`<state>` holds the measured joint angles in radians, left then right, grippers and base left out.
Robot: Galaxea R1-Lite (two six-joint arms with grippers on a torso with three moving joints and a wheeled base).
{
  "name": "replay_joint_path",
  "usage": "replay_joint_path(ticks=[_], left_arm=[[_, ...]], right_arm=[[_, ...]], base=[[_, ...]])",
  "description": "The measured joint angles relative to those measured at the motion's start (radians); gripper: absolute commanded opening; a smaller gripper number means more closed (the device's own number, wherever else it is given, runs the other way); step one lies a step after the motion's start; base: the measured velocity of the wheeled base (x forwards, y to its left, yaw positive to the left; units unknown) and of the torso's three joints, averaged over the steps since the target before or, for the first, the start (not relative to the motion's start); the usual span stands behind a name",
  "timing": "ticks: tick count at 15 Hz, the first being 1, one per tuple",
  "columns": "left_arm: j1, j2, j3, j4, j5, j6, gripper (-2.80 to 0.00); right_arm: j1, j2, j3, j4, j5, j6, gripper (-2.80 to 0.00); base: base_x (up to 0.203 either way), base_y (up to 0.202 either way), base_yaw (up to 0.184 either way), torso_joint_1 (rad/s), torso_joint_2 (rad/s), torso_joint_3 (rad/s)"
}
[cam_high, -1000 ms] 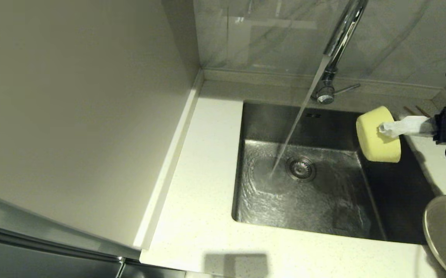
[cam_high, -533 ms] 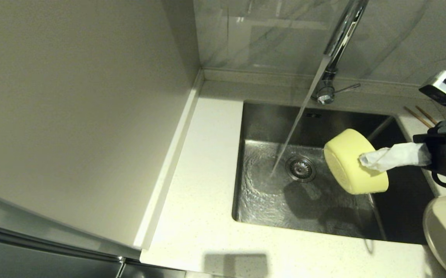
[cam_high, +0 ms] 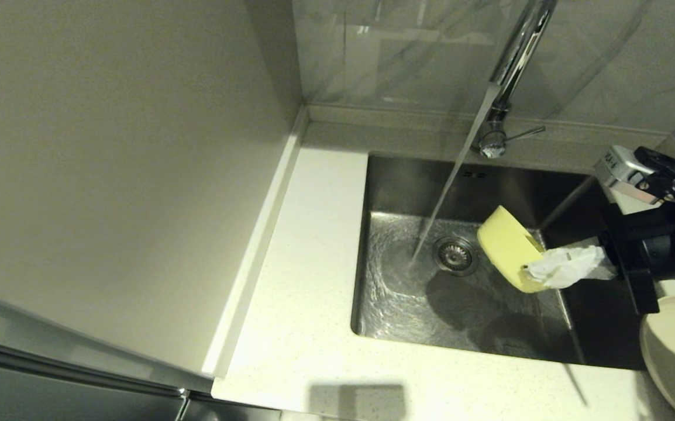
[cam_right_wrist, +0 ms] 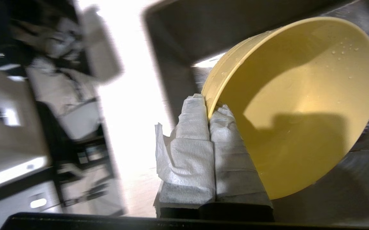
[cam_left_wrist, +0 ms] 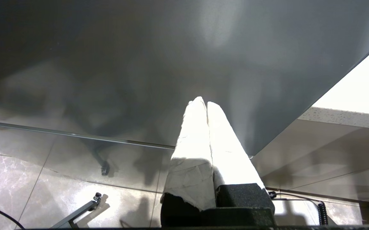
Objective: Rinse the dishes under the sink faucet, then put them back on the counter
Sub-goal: Rinse the bowl
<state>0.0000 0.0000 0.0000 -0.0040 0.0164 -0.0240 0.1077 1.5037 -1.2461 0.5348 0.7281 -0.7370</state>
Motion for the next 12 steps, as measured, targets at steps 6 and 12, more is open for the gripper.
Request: replay_joint_path(ticks=[6, 12], left_arm=[[0.000, 0.000, 0.000, 0.000, 0.000, 0.000, -2.80], [0.000, 0.000, 0.000, 0.000, 0.000, 0.000, -2.80]], right_arm=[[0.058, 0.039, 0.015, -0.226, -0.107, -0.113, -2.80], [0.143, 0.082, -0.008, -0.230, -0.107, -0.110, -2.80]], base=[[0.000, 0.000, 0.000, 0.000, 0.00, 0.000], [0.000, 0.000, 0.000, 0.000, 0.00, 0.000]])
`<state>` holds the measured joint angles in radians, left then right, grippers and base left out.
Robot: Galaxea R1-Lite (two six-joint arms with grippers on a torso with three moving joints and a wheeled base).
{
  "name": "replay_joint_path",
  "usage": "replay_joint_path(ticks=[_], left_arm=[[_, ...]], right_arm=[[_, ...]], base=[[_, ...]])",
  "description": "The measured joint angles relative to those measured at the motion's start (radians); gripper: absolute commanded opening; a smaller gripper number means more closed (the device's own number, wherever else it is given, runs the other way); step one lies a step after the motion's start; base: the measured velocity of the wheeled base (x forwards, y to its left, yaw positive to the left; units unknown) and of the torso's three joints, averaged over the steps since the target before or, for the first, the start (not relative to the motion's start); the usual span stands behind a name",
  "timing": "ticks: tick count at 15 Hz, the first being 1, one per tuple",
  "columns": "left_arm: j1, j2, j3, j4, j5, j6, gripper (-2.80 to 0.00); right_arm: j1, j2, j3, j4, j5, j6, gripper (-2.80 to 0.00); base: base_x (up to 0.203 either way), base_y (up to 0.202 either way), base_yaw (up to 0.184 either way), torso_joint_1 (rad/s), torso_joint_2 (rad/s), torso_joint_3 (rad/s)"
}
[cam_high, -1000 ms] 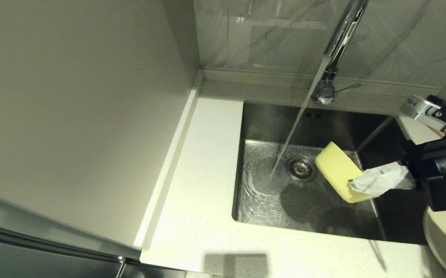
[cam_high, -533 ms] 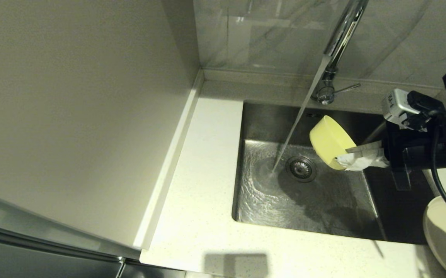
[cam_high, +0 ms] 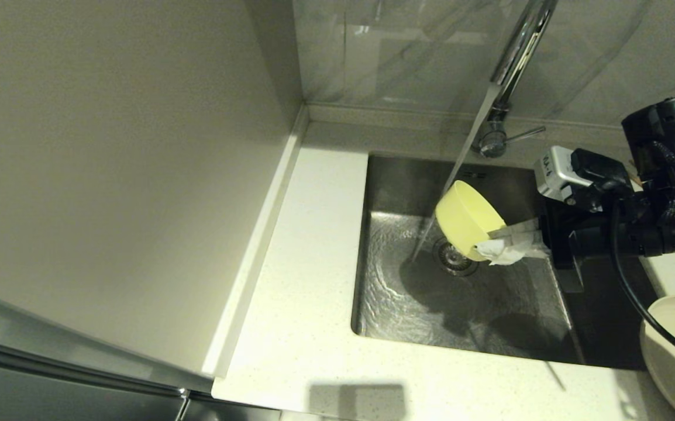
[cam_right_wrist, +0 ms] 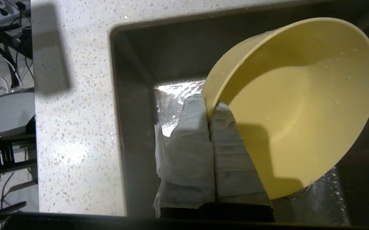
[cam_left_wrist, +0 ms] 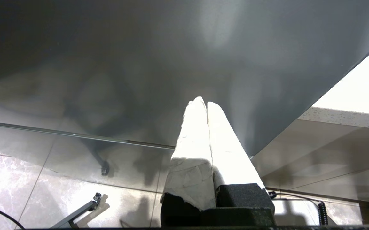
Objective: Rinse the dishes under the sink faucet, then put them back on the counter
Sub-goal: Rinse the bowl
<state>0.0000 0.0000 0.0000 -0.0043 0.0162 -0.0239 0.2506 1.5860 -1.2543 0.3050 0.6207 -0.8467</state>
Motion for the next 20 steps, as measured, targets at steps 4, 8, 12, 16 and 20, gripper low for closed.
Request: replay_joint_path(ticks=[4, 8, 12, 16, 20], left_arm=[[0.000, 0.000, 0.000, 0.000, 0.000, 0.000, -2.80], [0.000, 0.000, 0.000, 0.000, 0.001, 0.000, -2.80], [0.000, 0.000, 0.000, 0.000, 0.001, 0.000, -2.80], [0.000, 0.000, 0.000, 0.000, 0.000, 0.000, -2.80], [0.000, 0.000, 0.000, 0.000, 0.000, 0.000, -2.80]], right_arm=[[0.017, 0.048, -0.043, 0.001, -0.018, 0.043, -2.80], [0.016, 0.108, -0.108, -0.045, -0.041, 0.129, -2.80], [0.016, 0.152, -0.167, -0.049, -0.068, 0.180, -2.80], [0.016, 0.183, -0.211, -0.048, -0.070, 0.184, -2.80], [0.016, 0.205, -0.243, -0.047, -0.075, 0.207, -2.80]], base=[[0.000, 0.000, 0.000, 0.000, 0.00, 0.000], [0.000, 0.000, 0.000, 0.000, 0.00, 0.000], [0.000, 0.000, 0.000, 0.000, 0.00, 0.000], [0.000, 0.000, 0.000, 0.000, 0.00, 0.000], [0.000, 0.000, 0.000, 0.000, 0.00, 0.000]])
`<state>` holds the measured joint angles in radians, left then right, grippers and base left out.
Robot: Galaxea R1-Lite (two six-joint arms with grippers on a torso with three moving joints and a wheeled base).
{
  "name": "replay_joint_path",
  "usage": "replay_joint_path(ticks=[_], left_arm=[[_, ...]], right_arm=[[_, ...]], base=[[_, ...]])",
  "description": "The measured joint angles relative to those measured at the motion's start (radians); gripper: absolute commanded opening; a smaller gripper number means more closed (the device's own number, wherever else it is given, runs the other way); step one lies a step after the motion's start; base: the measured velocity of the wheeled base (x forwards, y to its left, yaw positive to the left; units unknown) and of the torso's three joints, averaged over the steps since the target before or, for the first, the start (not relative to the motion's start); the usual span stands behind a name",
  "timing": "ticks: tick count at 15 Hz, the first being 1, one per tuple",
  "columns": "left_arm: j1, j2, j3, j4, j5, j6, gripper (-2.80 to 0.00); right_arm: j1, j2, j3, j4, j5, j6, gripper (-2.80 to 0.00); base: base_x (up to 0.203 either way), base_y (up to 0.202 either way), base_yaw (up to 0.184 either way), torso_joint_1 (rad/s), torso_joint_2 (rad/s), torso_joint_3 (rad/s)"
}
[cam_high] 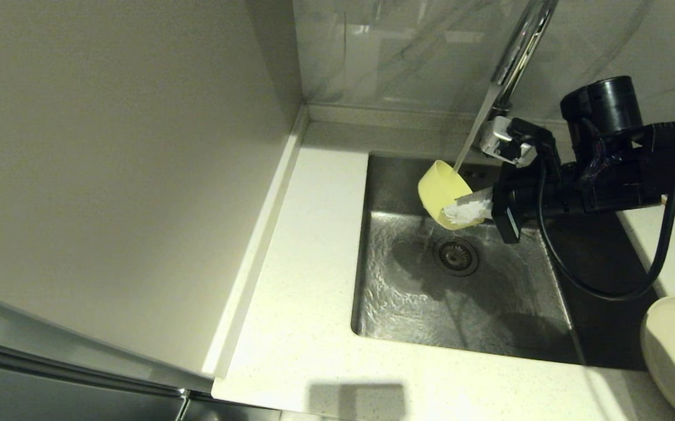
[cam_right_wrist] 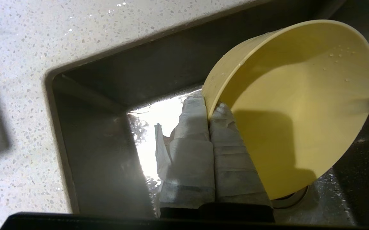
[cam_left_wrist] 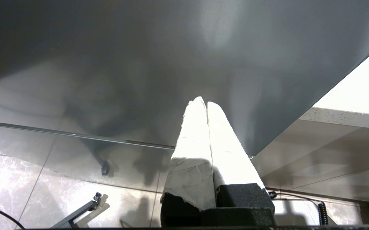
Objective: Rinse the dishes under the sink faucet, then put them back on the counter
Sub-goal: Rinse the bowl
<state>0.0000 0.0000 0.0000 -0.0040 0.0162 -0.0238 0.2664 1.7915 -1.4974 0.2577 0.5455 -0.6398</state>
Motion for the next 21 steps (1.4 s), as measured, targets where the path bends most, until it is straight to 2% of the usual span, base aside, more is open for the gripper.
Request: replay_joint_path(ticks=[10, 17, 19, 21], left_arm=[[0.000, 0.000, 0.000, 0.000, 0.000, 0.000, -2.80], [0.000, 0.000, 0.000, 0.000, 0.000, 0.000, -2.80], [0.000, 0.000, 0.000, 0.000, 0.000, 0.000, -2.80], [0.000, 0.000, 0.000, 0.000, 0.001, 0.000, -2.80]], right_arm=[[-0.003, -0.005, 0.008, 0.001, -0.008, 0.008, -2.80], [-0.067, -0.161, 0.268, 0.004, 0.028, 0.015, -2.80], [-0.102, -0.193, 0.312, 0.004, 0.029, 0.096, -2.80], [-0.125, -0.208, 0.303, 0.001, 0.030, 0.252, -2.80]], base=[[0.000, 0.000, 0.000, 0.000, 0.00, 0.000], [0.000, 0.000, 0.000, 0.000, 0.00, 0.000], [0.000, 0.000, 0.000, 0.000, 0.00, 0.000], [0.000, 0.000, 0.000, 0.000, 0.00, 0.000]])
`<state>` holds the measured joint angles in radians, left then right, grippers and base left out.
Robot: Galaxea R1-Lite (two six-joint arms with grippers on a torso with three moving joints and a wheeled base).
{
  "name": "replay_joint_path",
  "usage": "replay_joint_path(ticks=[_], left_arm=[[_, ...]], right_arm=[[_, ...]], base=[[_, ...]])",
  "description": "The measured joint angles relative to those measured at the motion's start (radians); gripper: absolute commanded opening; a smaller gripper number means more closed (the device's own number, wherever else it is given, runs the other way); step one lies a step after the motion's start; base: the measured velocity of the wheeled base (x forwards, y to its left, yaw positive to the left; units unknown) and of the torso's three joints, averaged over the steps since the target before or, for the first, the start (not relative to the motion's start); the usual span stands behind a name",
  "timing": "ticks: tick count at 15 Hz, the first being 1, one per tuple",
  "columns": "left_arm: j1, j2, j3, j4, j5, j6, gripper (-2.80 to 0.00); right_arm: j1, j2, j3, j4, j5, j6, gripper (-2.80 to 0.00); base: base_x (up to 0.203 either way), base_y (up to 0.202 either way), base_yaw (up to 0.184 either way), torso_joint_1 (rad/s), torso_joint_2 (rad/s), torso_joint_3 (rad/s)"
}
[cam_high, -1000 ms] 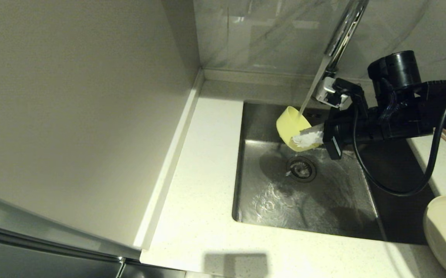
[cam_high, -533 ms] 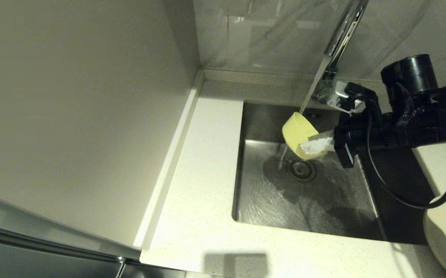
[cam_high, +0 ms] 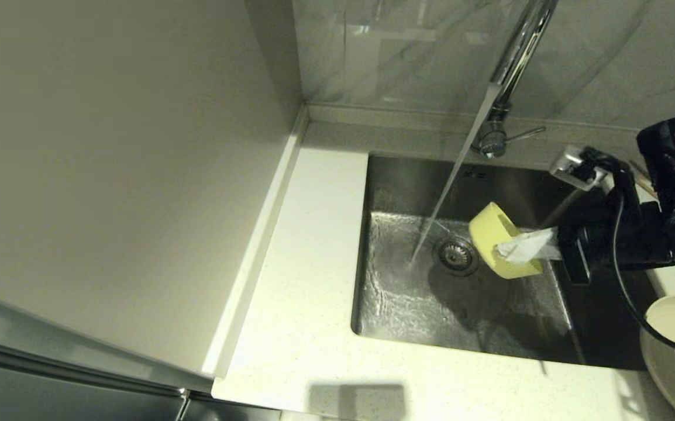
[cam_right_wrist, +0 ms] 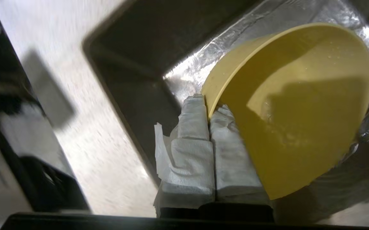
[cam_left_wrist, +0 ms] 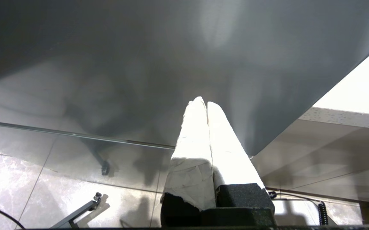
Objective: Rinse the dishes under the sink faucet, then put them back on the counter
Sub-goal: Rinse the bowl
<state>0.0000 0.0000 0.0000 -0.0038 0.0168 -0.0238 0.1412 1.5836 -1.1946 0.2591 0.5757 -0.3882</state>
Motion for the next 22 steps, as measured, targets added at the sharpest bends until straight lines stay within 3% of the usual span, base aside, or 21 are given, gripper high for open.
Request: replay_joint_path(ticks=[5, 8, 11, 19, 22], left_arm=[[0.000, 0.000, 0.000, 0.000, 0.000, 0.000, -2.80], [0.000, 0.000, 0.000, 0.000, -0.001, 0.000, -2.80], [0.000, 0.000, 0.000, 0.000, 0.000, 0.000, -2.80], [0.000, 0.000, 0.000, 0.000, 0.000, 0.000, -2.80], [0.000, 0.000, 0.000, 0.000, -0.001, 0.000, -2.80]], right_arm=[[-0.093, 0.017, -0.164, -0.028, 0.013, 0.579, -2.80], [-0.157, 0.042, -0.187, -0.147, 0.015, 0.843, -2.80], [-0.215, 0.062, -0.195, -0.214, 0.046, 1.031, -2.80], [-0.327, 0.076, -0.194, -0.483, 0.254, 1.545, -2.80], [-0.363, 0.082, -0.184, -0.515, 0.257, 1.630, -2.80]], base=[[0.000, 0.000, 0.000, 0.000, 0.00, 0.000], [0.000, 0.000, 0.000, 0.000, 0.00, 0.000], [0.000, 0.000, 0.000, 0.000, 0.00, 0.000], [0.000, 0.000, 0.000, 0.000, 0.00, 0.000], [0.000, 0.000, 0.000, 0.000, 0.00, 0.000]])
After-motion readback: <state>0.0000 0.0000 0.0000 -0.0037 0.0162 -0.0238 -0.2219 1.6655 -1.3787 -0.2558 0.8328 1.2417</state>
